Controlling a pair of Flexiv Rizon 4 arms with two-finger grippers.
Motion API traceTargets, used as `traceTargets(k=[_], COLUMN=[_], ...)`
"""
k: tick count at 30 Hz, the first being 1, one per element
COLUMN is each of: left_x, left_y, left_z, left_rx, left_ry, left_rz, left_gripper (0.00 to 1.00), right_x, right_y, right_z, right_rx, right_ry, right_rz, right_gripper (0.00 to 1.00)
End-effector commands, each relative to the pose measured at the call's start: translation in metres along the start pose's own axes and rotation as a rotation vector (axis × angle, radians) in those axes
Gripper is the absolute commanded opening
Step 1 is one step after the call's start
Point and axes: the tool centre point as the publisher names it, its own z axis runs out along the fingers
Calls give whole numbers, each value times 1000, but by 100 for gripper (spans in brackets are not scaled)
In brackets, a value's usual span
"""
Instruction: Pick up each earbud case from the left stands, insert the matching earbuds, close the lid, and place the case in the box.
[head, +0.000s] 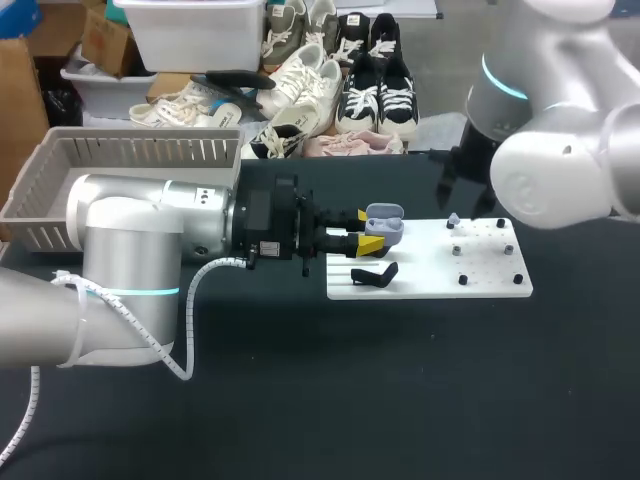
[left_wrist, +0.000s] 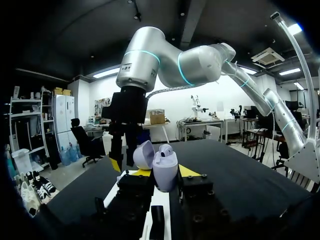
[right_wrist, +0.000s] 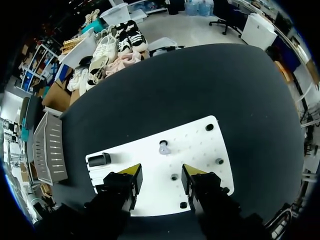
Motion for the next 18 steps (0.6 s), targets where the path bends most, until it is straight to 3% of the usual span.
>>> traceTargets(k=[1, 3, 4, 6, 9, 13, 18], left_x=[0, 0, 0, 0, 0, 0, 0], left_y=[0, 0, 0, 0, 0, 0, 0], left_z=[0, 0, 0, 0, 0, 0, 0], left_rx=[0, 0, 0, 0, 0, 0, 0], left_ry=[0, 0, 0, 0, 0, 0, 0], left_rz=[0, 0, 0, 0, 0, 0, 0], left_gripper=[0, 0, 0, 0, 0, 0, 0], right_x=[0, 1, 1, 1, 0, -2, -3], right_y=[-2, -2, -2, -3, -4, -6, -5], right_z=[6, 9, 10, 12, 16, 20, 23], right_rx=[-2, -3, -6, -11, -14, -16, -18], right_ry=[-5, -10, -15, -27, -40, -46, -48], right_rz=[10, 18, 22, 38, 58, 73, 86], right_gripper=[49, 50, 59, 66, 63, 49, 47])
